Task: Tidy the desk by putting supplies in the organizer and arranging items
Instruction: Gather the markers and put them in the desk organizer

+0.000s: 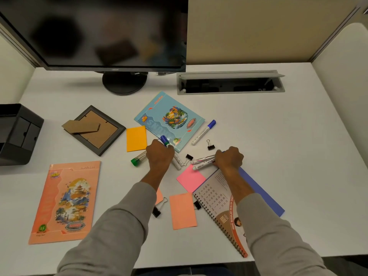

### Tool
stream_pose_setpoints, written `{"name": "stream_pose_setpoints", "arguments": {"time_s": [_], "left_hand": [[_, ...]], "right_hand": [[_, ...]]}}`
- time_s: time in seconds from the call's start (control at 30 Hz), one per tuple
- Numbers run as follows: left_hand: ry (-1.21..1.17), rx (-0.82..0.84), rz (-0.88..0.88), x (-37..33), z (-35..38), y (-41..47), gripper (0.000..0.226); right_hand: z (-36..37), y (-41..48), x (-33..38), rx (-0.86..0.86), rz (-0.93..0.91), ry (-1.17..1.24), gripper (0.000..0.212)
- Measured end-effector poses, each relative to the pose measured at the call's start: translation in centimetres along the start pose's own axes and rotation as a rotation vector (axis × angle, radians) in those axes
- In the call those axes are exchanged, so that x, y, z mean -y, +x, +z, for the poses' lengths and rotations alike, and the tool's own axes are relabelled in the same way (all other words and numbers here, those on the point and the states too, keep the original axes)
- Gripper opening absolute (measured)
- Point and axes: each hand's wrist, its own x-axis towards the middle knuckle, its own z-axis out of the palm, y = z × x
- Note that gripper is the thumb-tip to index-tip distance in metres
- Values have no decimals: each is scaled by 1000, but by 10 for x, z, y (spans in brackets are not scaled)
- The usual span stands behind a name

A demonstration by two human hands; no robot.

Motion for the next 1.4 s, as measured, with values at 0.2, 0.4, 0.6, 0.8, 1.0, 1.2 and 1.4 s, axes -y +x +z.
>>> {"name": "stream_pose_setpoints", "arguments": {"time_s": [0.2, 0.4, 0.6, 0.8, 1.0, 1.2, 1.4], "left_hand": [[-14, 25, -60, -1, 2, 6, 58], [-63, 48, -113, 1, 6, 19, 73], [-88, 80, -174, 2, 6, 27, 63], [-94, 52, -177, -1, 0, 27, 65], [-186, 134, -262, 4, 3, 32, 53], [-226, 126, -281, 3, -2, 31, 52], [-367, 180, -335, 5, 0, 29, 50]], "right_hand": [[5, 6, 1, -26, -21, -58, 20], [9, 12, 1, -12, -21, -71, 44], [11, 12, 4, -4, -19, -75, 51], [8, 17, 4, 0, 75, 38, 25], [4, 19, -1, 3, 107, 107, 29], [-4, 9, -7, -31, 11, 205, 37], [-9, -4, -12, -40, -119, 296, 44]]}}
